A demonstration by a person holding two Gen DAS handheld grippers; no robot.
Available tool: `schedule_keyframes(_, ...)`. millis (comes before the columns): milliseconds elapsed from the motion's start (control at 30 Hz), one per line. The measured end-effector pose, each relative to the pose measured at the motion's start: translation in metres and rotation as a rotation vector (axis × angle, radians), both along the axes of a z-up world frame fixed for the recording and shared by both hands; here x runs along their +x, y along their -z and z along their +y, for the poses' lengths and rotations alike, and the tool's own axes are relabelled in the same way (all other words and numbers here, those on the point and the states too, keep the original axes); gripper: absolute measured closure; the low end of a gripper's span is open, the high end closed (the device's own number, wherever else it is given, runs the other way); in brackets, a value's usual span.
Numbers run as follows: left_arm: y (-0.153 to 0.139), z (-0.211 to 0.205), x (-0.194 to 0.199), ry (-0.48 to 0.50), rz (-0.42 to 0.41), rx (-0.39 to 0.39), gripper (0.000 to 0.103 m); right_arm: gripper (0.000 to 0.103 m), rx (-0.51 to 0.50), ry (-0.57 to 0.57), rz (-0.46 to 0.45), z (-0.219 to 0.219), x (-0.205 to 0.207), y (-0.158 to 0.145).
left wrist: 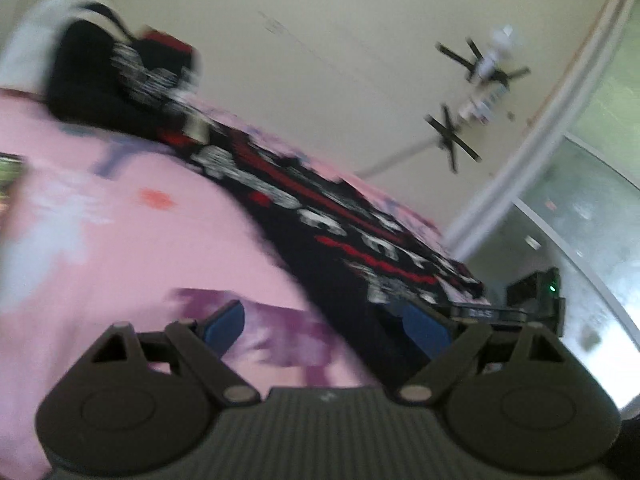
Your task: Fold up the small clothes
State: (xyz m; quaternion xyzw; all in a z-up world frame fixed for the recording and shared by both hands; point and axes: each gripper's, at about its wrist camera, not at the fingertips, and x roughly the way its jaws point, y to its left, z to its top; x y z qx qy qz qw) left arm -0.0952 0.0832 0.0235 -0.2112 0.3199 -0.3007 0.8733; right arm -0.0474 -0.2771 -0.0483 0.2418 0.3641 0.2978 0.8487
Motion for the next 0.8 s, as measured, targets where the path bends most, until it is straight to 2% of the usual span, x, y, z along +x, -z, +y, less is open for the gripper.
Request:
schedule_keyframes(33, 0.000, -0.010, 0.005, 0.026, 0.004, 0.006, 0.014, 0.063, 0.014, -0.023, -0.004, 0.001, 0.000, -0.001)
schedule_keyframes(100, -0.001, -0.025, 0.008, 0.061, -0.009, 0.024, 0.014, 0.054, 0.025, -0.072, -0.017, 0.004, -0.001, -0.005)
schedule_keyframes(167, -0.004, -0.030, 0.006, 0.082, -0.031, 0.035, 0.014, 0.064, -0.041, -0.146, -0.028, 0.012, -0.006, -0.009)
schedule_keyframes(200, -0.004, -0.028, 0.004, 0.082, -0.037, 0.040, 0.013, 0.078, -0.086, -0.184, -0.028, 0.022, -0.008, -0.010)
schedule_keyframes(233, -0.004, -0.024, 0.002, 0.073, -0.035, 0.043, 0.013, 0.080, -0.104, -0.204, -0.037, 0.029, -0.010, -0.012)
schedule_keyframes(300, -0.001, -0.008, -0.004, 0.032, -0.019, 0.046, 0.013, 0.085, -0.052, -0.289, -0.024, 0.041, -0.005, -0.017)
schedule_keyframes(400, 0.000, 0.032, -0.019, -0.095, -0.005, 0.033, 0.013, 0.086, 0.084, -0.454, -0.011, 0.075, 0.004, -0.030)
schedule_keyframes(467, 0.001, 0.067, -0.033, -0.197, 0.005, -0.008, 0.013, 0.085, 0.123, -0.577, 0.014, 0.116, 0.007, -0.031)
schedule_keyframes(533, 0.004, 0.096, -0.047, -0.293, 0.021, -0.035, 0.013, 0.067, 0.078, -0.653, 0.042, 0.158, 0.007, -0.022)
schedule_keyframes(600, 0.006, 0.115, -0.058, -0.369, 0.038, -0.032, 0.013, 0.062, 0.034, -0.739, 0.098, 0.193, 0.012, -0.004)
schedule_keyframes(700, 0.009, 0.128, -0.065, -0.397, 0.048, -0.044, 0.013, 0.052, 0.062, -0.761, 0.081, 0.199, 0.015, -0.010)
schedule_keyframes(800, 0.013, 0.118, -0.058, -0.347, 0.053, -0.043, 0.013, 0.052, 0.066, -0.688, 0.014, 0.171, 0.020, -0.028)
